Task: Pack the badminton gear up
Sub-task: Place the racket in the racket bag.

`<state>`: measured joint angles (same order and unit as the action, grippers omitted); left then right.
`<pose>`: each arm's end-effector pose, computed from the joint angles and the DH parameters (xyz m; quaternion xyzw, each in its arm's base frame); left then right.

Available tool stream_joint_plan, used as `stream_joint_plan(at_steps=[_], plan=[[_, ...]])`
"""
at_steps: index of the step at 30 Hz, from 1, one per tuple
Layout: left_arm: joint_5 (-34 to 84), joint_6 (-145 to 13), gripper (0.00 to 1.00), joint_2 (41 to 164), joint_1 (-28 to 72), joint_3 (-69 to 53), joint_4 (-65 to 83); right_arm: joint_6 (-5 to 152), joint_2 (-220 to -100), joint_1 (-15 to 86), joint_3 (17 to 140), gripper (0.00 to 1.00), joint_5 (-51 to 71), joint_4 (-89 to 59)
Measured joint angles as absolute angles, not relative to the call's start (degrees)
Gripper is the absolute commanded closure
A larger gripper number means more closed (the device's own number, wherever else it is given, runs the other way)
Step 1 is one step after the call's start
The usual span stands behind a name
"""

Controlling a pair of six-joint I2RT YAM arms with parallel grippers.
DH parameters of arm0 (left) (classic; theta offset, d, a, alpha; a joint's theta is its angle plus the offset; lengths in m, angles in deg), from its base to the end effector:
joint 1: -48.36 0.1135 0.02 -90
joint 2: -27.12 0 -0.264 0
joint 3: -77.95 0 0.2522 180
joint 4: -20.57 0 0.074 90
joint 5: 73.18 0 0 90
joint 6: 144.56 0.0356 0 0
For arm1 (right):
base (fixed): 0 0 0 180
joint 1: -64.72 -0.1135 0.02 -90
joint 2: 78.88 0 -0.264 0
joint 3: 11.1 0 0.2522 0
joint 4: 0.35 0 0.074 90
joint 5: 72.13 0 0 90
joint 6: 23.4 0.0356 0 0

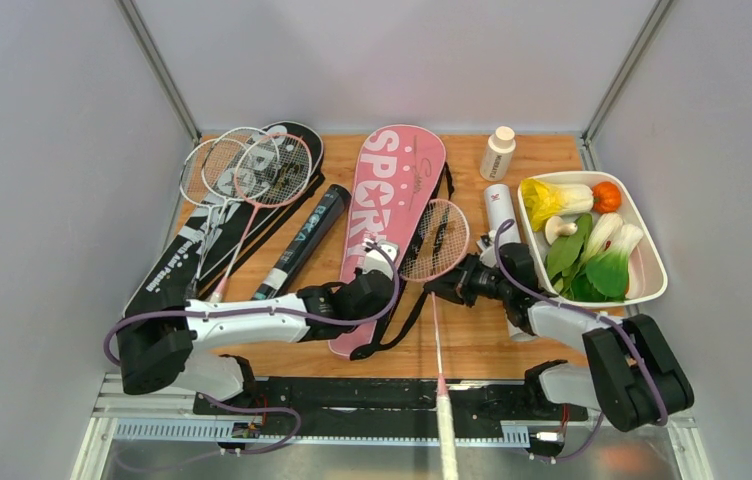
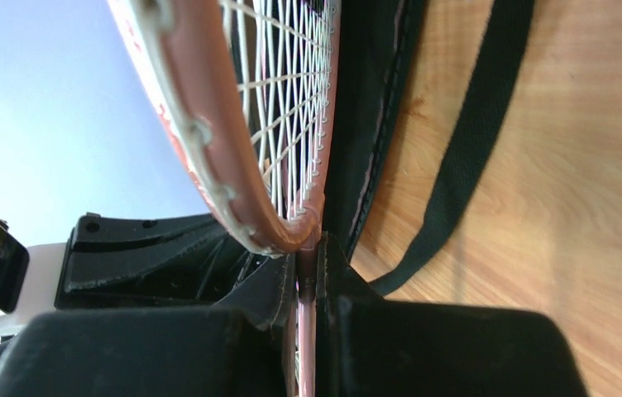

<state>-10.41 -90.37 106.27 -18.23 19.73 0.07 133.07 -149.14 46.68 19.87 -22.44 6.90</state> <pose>0.1282 -0.2551 0.2128 0.1418 0.8798 -0.1771 0.4177 0.1942 0.0875 0.1486 0.1846 0.8174 0.5289 0.1340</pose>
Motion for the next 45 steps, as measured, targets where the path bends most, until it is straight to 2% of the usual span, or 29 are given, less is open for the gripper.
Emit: stream_joint_plan(at_steps=[17, 18, 19, 21, 27, 32, 35, 37, 39, 40, 42, 45], plan=[[-2.8, -91.6, 1.00, 96.6, -17.4, 28.2, 6.3, 134.6, -174.7, 39.4, 32.1, 1.00, -15.2, 26.0], [-2.5, -91.7, 0.96, 96.5, -17.4, 28.3, 6.3, 134.9, -176.1, 38.9, 32.6, 1.00, -14.8, 26.9], [-2.2, -91.8, 0.78, 96.5, -17.4, 28.3, 6.2, 135.2, -176.9, 38.6, 33.1, 1.00, -14.5, 27.5], [-2.3, -91.8, 0.56, 96.4, -17.4, 28.3, 5.6, 135.5, -177.7, 37.8, 34.0, 1.00, -13.8, 28.4], [-5.6, -89.9, 0.39, 96.9, -17.4, 27.8, 2.8, 135.7, -177.8, 36.3, 34.8, 1.00, -12.8, 29.9], [-9.4, -87.3, 0.37, 104.7, -17.3, 22.5, -0.6, 136.7, -178.2, 35.7, 34.8, 1.00, -12.6, 31.3], [-11.4, -86.6, 0.38, 108.2, -17.3, 21.2, -1.8, 137.3, -178.3, 35.5, 34.8, 1.00, -12.6, 32.0], [-13.1, -86.3, 0.42, 110.3, -17.3, 20.9, -2.9, 137.5, -178.3, 35.4, 34.8, 1.00, -12.6, 32.4], [-14.6, -85.9, 0.58, 111.7, -17.3, 20.8, -3.8, 137.5, -178.3, 35.4, 34.8, 1.00, -12.6, 32.5], [-15.3, -85.6, 0.78, 112.3, -17.3, 20.7, -4.3, 137.5, -178.3, 35.4, 34.8, 1.00, -12.6, 32.5], [-16.1, -84.7, 0.96, 113.1, -17.2, 20.3, -5.4, 137.6, -178.3, 35.3, 34.8, 1.00, -12.6, 32.5], [-16.6, -84.4, 1.00, 113.1, -17.2, 19.5, -6.6, 138.1, -179.1, 35.3, 35.0, 1.00, -12.5, 33.3]])
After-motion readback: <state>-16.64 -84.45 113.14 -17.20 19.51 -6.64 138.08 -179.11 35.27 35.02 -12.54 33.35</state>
